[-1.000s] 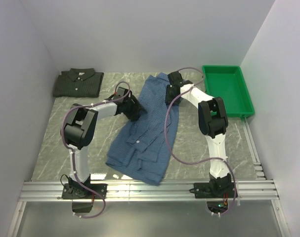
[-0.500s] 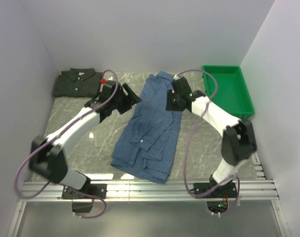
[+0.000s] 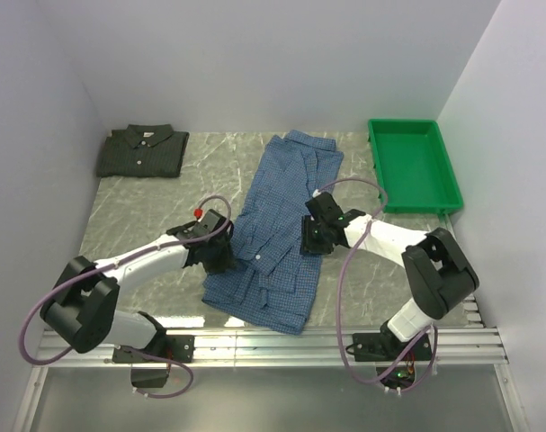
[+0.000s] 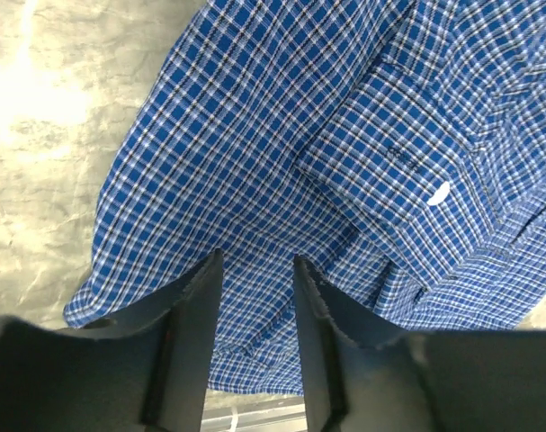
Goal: Fold and stack the long sleeve shirts
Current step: Fold the shirt
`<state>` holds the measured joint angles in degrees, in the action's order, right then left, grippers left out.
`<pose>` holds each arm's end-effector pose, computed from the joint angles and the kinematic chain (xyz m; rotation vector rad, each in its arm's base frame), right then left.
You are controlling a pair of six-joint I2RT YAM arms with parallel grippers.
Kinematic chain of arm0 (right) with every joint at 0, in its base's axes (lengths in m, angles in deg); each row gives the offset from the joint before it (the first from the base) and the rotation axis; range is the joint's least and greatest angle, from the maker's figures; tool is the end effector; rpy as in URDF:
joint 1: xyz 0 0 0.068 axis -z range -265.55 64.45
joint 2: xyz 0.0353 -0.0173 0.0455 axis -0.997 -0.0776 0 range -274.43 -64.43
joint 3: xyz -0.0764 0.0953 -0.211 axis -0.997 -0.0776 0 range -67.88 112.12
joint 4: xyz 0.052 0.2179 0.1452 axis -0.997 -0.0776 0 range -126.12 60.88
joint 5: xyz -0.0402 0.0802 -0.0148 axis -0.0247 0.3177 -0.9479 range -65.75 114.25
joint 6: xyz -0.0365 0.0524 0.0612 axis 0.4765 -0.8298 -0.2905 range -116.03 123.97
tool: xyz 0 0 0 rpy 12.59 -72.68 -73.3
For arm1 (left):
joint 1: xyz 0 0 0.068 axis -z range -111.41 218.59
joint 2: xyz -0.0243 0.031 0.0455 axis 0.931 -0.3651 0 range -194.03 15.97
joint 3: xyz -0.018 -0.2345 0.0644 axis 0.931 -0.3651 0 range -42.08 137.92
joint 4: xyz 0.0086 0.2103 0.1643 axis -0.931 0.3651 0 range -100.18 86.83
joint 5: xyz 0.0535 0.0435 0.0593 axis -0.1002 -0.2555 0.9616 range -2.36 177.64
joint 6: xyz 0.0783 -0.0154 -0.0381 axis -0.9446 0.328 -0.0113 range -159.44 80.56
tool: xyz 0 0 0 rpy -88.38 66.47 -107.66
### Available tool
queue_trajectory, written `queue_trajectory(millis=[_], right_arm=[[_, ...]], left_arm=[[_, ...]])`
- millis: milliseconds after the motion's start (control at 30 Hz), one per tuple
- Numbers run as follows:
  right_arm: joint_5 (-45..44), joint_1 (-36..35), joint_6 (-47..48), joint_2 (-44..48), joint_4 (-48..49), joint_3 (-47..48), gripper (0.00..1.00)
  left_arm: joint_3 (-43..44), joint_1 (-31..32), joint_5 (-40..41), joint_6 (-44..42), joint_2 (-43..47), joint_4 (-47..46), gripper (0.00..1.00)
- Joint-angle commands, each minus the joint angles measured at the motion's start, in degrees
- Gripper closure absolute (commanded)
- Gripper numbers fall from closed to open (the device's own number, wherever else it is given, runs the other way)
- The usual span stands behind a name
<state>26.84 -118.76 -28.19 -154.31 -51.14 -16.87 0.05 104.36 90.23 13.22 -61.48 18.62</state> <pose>0.2714 0.1819 0.1033 -0.0407 2.7054 0.4308 0.2253 -0.1580 0.1085 -0.4193 2.7277 -0.3975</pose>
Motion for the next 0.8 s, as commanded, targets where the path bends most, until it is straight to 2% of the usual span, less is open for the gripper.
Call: queue_trajectory(millis=[0,167,333,467,567,667,767], right_arm=[[-1.4,0.3,-1.0,-3.3,6.3,0.3,0.54],[-4.4,1.7,1.3,-9.0,5.1,5.5,0.55],[-5.0,5.1,6.0,-16.4,2.4,12.7,0.55],[-6.4,7.3,9.3,-21.1,-2.5,23.8,0.55],[-6.5,8.0,10.5,-23.6,-6.9,29.8,0.55],[-4.6,7.9,9.9,-18.3,-6.6,27.0,0.55],[-4.5,7.9,9.0,-12.4,-5.9,20.0,0.54]], left_arm=[[0.3,0.2,-0.8,-1.5,-1.6,-2.2,0.58],[-1.9,0.0,-7.7,-1.8,-4.9,-5.3,0.64],[-2.4,-0.3,-11.8,1.9,-9.9,-12.2,0.72],[2.9,0.3,-16.5,4.8,-14.6,-15.6,0.69],[8.4,2.5,-17.4,5.3,-17.4,-13.8,0.68],[10.3,3.6,-15.9,5.2,-16.1,-10.4,0.66],[8.7,4.0,-12.6,5.3,-9.8,-8.3,0.56]])
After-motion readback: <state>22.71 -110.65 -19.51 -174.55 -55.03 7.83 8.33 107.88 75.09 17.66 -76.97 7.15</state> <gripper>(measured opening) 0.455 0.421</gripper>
